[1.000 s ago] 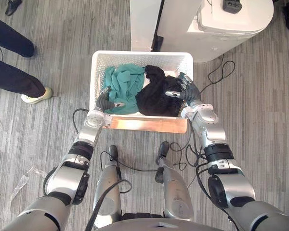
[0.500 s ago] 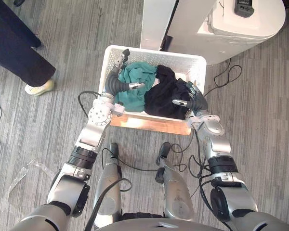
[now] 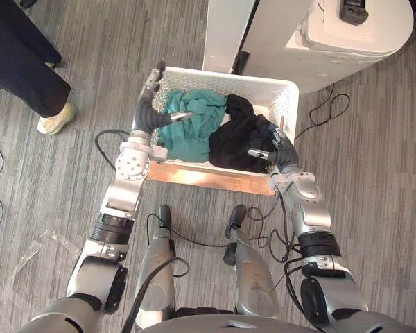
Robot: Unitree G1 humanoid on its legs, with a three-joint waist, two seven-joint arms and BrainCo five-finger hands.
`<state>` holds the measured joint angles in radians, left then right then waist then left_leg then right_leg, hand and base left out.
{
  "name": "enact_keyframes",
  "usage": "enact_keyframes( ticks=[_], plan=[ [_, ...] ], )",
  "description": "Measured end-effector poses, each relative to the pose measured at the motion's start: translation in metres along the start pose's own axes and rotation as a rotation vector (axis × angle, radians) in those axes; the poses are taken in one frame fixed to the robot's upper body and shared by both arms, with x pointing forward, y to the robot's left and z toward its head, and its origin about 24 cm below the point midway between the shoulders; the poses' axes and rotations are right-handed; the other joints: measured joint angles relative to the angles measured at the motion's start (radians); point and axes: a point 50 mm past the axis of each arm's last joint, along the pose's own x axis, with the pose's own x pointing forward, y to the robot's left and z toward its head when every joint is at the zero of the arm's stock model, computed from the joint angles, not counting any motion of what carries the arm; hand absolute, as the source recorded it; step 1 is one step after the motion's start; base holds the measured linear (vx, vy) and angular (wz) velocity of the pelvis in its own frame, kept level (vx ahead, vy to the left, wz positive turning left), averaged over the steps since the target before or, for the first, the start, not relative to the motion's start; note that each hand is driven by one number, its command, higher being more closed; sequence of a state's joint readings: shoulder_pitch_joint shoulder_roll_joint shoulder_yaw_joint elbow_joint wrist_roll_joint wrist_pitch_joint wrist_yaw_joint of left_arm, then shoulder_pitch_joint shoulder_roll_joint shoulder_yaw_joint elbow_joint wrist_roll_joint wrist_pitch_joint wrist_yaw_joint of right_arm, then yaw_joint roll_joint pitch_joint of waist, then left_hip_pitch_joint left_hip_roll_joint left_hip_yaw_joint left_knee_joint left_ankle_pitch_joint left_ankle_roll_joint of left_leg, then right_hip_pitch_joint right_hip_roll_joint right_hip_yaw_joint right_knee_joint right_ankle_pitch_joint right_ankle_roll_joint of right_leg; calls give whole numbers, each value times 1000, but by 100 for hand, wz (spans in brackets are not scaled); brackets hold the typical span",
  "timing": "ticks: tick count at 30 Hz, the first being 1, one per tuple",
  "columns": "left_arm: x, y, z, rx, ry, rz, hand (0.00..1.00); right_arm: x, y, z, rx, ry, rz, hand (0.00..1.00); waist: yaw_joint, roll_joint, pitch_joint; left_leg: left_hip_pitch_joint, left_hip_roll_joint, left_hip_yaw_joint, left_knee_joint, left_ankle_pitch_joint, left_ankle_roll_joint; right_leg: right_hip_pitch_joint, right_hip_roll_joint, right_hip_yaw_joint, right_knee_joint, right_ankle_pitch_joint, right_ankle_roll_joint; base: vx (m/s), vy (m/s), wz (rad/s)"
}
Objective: Pick up the laundry basket with both hands and put the clothes into the washing machine.
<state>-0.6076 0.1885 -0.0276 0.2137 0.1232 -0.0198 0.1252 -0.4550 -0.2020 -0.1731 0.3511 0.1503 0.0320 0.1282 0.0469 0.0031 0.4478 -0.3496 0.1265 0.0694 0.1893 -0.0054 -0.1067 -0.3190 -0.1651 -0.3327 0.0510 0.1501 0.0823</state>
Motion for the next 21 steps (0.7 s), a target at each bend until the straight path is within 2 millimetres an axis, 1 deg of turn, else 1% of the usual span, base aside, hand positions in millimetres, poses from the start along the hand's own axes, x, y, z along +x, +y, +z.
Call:
enact_keyframes(
  ticks=[2, 4, 5, 6, 8, 12, 14, 17, 21],
  plan=[
    [4, 10, -7, 21, 40, 42, 0, 0, 0, 1, 0, -1, 1, 0, 0, 0, 0, 0, 0, 4, 0, 0, 0, -1, 0, 4, -1, 2, 0, 10, 12, -6],
    [10, 25, -10, 58, 60, 94, 0, 1, 2, 4, 0, -8, 7, 0, 6, -8, -5, -5, 0, 15, 0, 0, 0, -17, 1, 19, -3, 9, -1, 0, 15, -18],
    [14, 39, -7, 72, 59, 148, 0, 2, 3, 6, 2, -17, 11, 0, 4, -20, -12, -20, 0, 19, 2, 2, 1, -32, 2, 25, -10, 18, -3, -5, 6, -13],
    [16, 44, -5, 73, 58, 163, 0, 2, 3, 6, 2, -17, 9, 0, 3, -23, -12, -25, 1, 19, 2, 3, 1, -32, 3, 23, -16, 22, -4, -2, 3, -7],
    [21, 55, -4, 89, 67, 214, 0, 0, 2, 4, 3, -7, 4, 0, 2, -38, -21, -33, 4, 19, 7, 4, 1, -32, 8, 23, -35, 34, -6, 0, 0, 0],
    [22, 63, -3, 90, 73, 263, 0, 0, -1, 3, 7, -7, -7, 0, 3, -44, -22, -39, 7, 17, 16, 3, 0, -32, 10, 23, -35, 36, -8, 0, 0, 0],
    [22, 67, -6, 92, 92, 275, 0, -1, -1, 3, 7, -6, -7, 0, 3, -47, -21, -47, 12, 17, 25, 1, -2, -35, 15, 22, -38, 37, -10, 0, 0, 0],
    [25, 75, -16, 112, 150, 300, 0, -1, 0, 8, 5, -28, -5, 0, 6, -56, -18, -74, 22, 22, 40, -2, -4, -59, 25, 27, -42, 48, -16, -14, -12, -8],
    [31, 78, -31, 129, 245, 295, 0, 0, 1, 13, 10, -47, -2, 0, 2, -74, -10, -88, 32, 25, 56, -6, -9, -67, 34, 34, -47, 55, -20, -3, -12, -9]
  ],
)
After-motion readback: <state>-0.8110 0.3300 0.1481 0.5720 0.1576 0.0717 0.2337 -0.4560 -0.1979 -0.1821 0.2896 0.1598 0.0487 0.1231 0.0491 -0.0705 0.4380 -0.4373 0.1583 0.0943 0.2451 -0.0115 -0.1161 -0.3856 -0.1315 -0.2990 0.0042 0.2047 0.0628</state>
